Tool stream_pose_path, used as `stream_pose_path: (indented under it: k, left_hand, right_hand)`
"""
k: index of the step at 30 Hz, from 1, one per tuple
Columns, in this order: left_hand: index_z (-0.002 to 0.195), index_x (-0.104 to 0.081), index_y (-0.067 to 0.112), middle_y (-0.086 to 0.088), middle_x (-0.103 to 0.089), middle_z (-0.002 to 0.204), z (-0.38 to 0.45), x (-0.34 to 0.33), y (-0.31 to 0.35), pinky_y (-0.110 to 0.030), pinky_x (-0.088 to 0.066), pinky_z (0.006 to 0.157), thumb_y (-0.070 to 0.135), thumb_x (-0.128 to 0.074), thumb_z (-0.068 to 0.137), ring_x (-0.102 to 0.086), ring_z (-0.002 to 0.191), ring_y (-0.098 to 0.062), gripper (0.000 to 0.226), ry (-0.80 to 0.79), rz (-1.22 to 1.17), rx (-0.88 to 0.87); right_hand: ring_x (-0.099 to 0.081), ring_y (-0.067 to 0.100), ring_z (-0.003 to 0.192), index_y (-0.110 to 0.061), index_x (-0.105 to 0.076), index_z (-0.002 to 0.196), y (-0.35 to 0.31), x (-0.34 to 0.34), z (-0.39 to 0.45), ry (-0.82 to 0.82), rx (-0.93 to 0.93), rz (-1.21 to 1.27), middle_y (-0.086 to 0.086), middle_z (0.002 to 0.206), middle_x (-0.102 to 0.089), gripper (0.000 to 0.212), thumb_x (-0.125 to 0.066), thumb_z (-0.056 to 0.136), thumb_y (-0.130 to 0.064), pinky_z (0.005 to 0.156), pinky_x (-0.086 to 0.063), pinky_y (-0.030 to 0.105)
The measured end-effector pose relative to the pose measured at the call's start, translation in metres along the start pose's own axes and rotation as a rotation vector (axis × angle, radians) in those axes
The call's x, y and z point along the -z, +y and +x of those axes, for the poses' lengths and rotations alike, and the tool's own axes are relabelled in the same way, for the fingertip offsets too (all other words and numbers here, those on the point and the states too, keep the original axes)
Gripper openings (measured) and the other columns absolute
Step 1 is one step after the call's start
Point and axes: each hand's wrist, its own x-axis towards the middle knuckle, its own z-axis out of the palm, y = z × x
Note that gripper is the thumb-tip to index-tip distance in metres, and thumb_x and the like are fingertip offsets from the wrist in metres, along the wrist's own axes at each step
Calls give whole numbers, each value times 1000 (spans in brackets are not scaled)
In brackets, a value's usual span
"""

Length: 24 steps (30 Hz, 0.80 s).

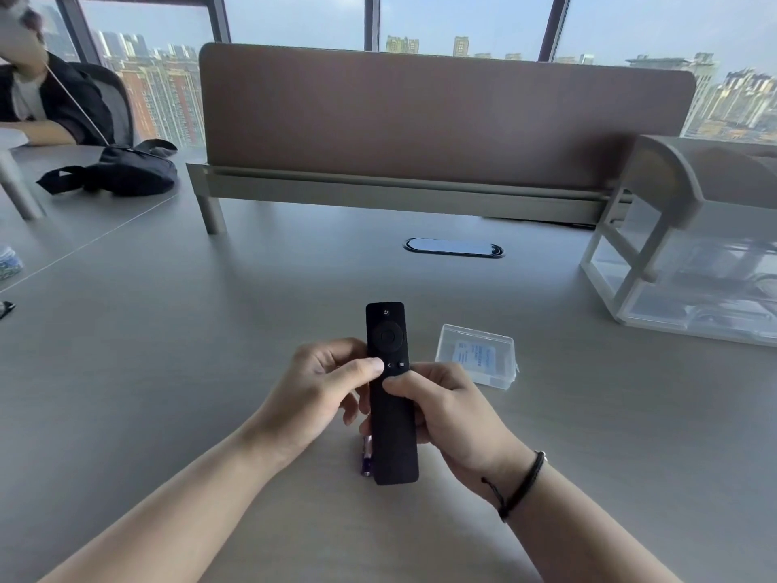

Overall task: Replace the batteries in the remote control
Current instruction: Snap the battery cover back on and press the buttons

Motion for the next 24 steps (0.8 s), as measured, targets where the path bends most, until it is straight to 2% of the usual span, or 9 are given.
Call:
stream_pose_path:
  k: [5, 10, 15, 21, 24]
  left_hand:
    - [67, -65, 4, -19, -57, 59, 2, 0, 0, -28, -38, 43, 16, -58, 85, -54, 46, -27, 24, -9, 9, -12]
    - [67, -67, 8, -12, -56, 54, 3, -1, 2, -26, -39, 41, 16, -56, 87, -53, 44, -24, 24, -15, -25, 5]
    - [73, -61, -6, -22, -57, 58, 2, 1, 0, -32, -39, 41, 16, -57, 87, -51, 42, -28, 27, 15, -72, 13]
    - [75, -63, -5, -23, -56, 61, 2, -1, -2, -33, -40, 42, 20, -61, 86, -51, 48, -31, 27, 26, -23, -10]
    - [72, -63, -2, -19, -55, 60, 3, 0, -2, -31, -39, 40, 18, -60, 86, -49, 46, -28, 24, 18, -16, -15]
  right_hand:
    - [-70, 30, 75, 9, -70, 89, -1, 0, -1, 12, -2, -30, 31, 94, -74, 29, -50, 93, -11, 72, -59, 44]
    - [-68, 29, 78, 9, -70, 90, -1, 1, 0, -6, -5, -31, 31, 94, -73, 31, -51, 91, -16, 82, -56, 56]
    - [-69, 29, 78, 1, -73, 90, 2, -1, 0, -49, 7, 8, 24, 88, -72, 25, -52, 83, -12, 85, -53, 63]
    - [-69, 29, 69, 7, -69, 91, 3, -1, 1, -71, -9, -2, 35, 93, -69, 27, -51, 81, -11, 78, -56, 60]
    - [-70, 28, 70, 7, -70, 92, 4, -1, 0, -93, -13, -34, 31, 94, -71, 28, -52, 84, -13, 81, -55, 64]
